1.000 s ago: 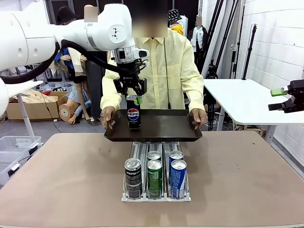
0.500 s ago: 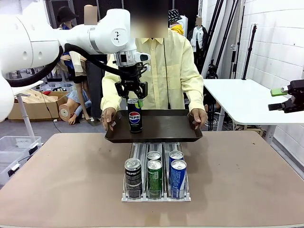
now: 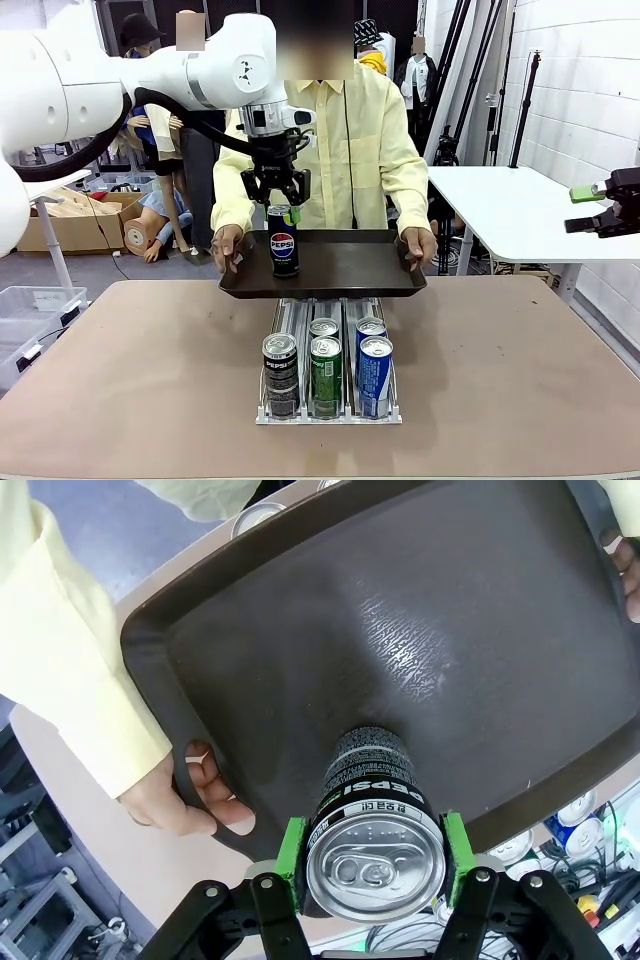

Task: Retrieve and hand over the desired beverage to the person.
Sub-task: Place the picked can on the Handle tray extended by the person.

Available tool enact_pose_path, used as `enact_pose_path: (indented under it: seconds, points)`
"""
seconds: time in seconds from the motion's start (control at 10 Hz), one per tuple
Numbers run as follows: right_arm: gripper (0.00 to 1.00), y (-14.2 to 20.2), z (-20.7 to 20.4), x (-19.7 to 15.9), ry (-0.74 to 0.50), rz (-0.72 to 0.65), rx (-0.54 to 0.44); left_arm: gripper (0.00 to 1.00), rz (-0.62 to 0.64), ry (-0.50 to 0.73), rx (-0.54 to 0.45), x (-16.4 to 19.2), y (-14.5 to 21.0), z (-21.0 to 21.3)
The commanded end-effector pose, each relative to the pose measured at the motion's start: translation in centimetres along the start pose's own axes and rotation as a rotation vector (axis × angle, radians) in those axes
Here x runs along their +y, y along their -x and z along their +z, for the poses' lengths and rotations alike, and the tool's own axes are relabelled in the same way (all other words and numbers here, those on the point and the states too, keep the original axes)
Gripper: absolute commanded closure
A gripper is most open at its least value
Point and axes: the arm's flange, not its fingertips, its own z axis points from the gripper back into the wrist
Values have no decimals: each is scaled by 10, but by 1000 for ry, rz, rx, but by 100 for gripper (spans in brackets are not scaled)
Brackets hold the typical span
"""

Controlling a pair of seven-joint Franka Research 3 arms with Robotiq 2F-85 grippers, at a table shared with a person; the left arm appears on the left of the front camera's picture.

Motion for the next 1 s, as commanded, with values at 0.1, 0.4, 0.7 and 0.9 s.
enact_pose_path:
  seconds: [0.1,0.4,0.7,0.9]
  points:
    - [0,1,-1,0,-3,8,1,43,-18,10,5,0,-9,16]
    - [0,1,-1,0,-3,8,1,0,-25,-8,-6,-2,-8,32]
    - [0,1,-1,0,-3,8,1,0,-17,-41,-34,-3,-2,56]
    - [0,1,-1,0,-3,8,1,0,-6,-59,-46,-3,2,64]
